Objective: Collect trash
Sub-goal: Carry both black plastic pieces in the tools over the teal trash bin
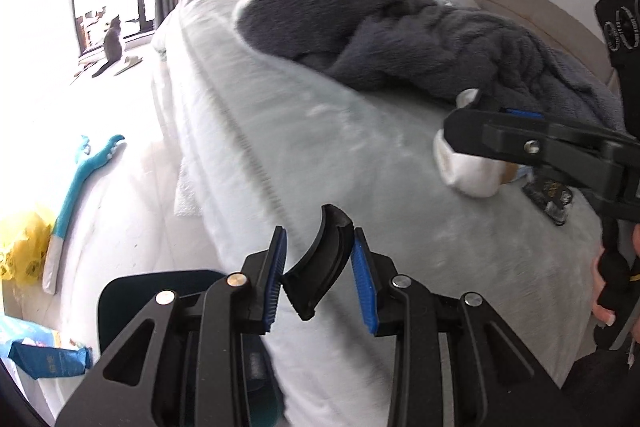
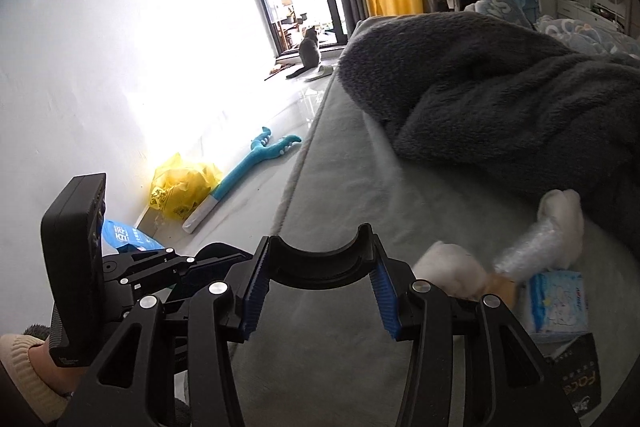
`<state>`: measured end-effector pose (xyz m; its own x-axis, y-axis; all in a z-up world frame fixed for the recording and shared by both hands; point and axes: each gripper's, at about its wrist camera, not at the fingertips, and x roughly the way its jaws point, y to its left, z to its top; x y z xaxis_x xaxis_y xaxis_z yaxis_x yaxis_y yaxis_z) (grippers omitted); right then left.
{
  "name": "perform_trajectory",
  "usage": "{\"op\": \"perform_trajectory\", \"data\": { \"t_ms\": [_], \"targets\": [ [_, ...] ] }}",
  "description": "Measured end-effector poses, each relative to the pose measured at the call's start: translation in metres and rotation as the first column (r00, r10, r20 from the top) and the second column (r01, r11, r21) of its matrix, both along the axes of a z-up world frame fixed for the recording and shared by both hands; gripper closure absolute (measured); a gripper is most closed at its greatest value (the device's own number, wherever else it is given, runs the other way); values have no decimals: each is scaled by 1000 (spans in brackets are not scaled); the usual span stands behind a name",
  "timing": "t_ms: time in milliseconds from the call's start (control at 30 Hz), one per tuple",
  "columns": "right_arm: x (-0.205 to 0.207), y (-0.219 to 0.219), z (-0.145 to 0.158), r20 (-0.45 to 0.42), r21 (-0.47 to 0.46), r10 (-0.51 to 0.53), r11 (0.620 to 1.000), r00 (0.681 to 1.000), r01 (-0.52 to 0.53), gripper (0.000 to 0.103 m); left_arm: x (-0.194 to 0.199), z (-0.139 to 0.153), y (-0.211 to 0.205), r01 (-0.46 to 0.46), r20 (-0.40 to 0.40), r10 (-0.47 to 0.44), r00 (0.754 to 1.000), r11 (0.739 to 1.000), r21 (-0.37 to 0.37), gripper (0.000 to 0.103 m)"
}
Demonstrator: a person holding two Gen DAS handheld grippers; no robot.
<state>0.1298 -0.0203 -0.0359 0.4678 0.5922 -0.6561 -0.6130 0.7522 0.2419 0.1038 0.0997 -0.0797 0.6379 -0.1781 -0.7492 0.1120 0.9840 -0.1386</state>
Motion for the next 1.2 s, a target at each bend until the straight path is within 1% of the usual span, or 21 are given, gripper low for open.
{"op": "perform_trajectory", "data": {
  "t_ms": [167,367,567,833,967,1200],
  "targets": [
    [-3,22,-2,-6,-9,28,1000,1000,-29,55,-2,-11,27,-47,-47,48,998,999,19,68],
    [-5,47,-2,-22,0,62,998,998,-62,55,-7,-23,54,-77,-90,79,993,997,22,68],
    [-13,78,-2,-29,-8,110,994,994,-110,55,-13,-41,85,-112,-155,114,981,994,17,68],
    [-20,113,-5,-41,-24,154,988,987,-156,55,-25,-60,127,-182,-237,171,956,983,-25,68],
    [-23,130,-6,-44,-31,171,985,984,-172,55,-29,-68,138,-200,-278,189,942,980,-12,68],
    [-27,150,-11,-54,-44,193,980,980,-195,55,-36,-83,157,-206,-360,187,914,978,-16,67]
  ]
}}
